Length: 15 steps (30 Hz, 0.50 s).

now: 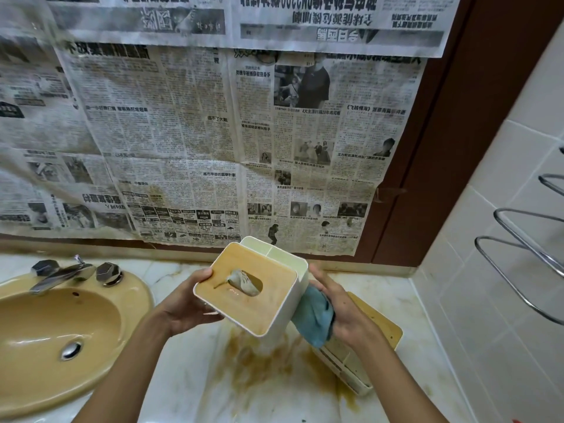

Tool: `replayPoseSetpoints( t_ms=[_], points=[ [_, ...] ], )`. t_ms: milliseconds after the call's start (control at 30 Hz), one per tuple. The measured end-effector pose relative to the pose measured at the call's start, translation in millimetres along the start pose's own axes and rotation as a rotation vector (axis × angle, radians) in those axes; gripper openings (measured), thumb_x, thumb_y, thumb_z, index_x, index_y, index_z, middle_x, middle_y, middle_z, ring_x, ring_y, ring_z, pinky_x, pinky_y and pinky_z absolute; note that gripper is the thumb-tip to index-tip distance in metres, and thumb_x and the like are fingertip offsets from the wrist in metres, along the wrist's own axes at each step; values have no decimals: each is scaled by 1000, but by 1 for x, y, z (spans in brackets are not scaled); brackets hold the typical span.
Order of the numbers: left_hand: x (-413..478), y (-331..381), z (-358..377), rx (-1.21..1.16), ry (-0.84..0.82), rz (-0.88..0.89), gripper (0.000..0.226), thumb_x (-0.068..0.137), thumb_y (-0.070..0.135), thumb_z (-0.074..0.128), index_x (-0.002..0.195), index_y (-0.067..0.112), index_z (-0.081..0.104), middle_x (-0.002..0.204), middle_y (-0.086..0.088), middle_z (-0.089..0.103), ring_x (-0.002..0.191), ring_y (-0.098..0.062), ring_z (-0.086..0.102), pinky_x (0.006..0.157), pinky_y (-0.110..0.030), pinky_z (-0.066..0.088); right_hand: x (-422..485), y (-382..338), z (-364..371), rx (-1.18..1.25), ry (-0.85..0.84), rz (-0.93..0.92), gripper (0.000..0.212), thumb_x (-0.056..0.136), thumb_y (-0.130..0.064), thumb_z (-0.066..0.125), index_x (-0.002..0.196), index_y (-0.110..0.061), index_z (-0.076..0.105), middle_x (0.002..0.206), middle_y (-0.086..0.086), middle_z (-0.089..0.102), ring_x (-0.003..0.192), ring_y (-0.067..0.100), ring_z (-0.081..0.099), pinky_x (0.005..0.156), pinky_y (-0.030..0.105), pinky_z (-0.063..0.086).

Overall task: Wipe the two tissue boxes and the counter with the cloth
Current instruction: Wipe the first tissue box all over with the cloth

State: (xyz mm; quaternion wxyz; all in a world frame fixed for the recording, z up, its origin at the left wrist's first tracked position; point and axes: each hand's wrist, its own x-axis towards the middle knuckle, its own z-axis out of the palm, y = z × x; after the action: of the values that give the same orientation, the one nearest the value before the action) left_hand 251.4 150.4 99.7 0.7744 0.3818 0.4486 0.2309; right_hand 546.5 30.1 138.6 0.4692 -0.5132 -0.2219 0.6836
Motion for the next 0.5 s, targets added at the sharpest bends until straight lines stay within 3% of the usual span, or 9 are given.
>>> replayPoseSetpoints(
  t_ms=[133, 233, 333, 400, 500],
  points=[
    [4, 4, -16, 88, -34, 47, 123, 37, 63, 96, 140, 5, 61, 140, -28, 61, 122, -40, 59, 113, -58, 39, 13, 16, -6, -84, 21, 30, 78, 57, -68, 87, 113, -15, 77, 116, 14, 75, 114, 29, 69, 110, 47, 45],
    [6, 7, -13, 81, -5, 75, 117, 41, 66, 94, 137, 6, 64, 137, -26, 64, 122, -40, 58, 111, -55, 40, 21, 25, -6, -103, 60, 25, 77, 51, -65, 91, 108, -15, 79, 113, 14, 76, 112, 30, 69, 110, 48, 45],
    [13, 5, -6, -103, 37, 108, 111, 57, 74, 86, 143, 9, 61, 135, -18, 63, 120, -37, 55, 108, -52, 40, 26, 31, 1, 20, 91, 37, 76, 59, -59, 91, 117, -13, 75, 116, 16, 74, 111, 31, 71, 109, 49, 46],
    [19, -5, -1, -313, 59, 121, 107, 63, 77, 82, 144, 11, 60, 124, -14, 59, 107, -34, 52, 100, -49, 44, 29, 32, 7, 115, 131, 30, 80, 55, -59, 92, 120, -16, 73, 117, 13, 74, 111, 32, 70, 109, 53, 45],
    [17, -32, 15, -517, 91, 83, 90, 73, 75, 75, 140, 18, 55, 135, -20, 61, 113, -39, 66, 97, -55, 54, 30, 34, 12, 241, 187, 1, 69, 58, -48, 92, 115, -12, 74, 112, 13, 76, 109, 31, 71, 105, 51, 49]
  ],
)
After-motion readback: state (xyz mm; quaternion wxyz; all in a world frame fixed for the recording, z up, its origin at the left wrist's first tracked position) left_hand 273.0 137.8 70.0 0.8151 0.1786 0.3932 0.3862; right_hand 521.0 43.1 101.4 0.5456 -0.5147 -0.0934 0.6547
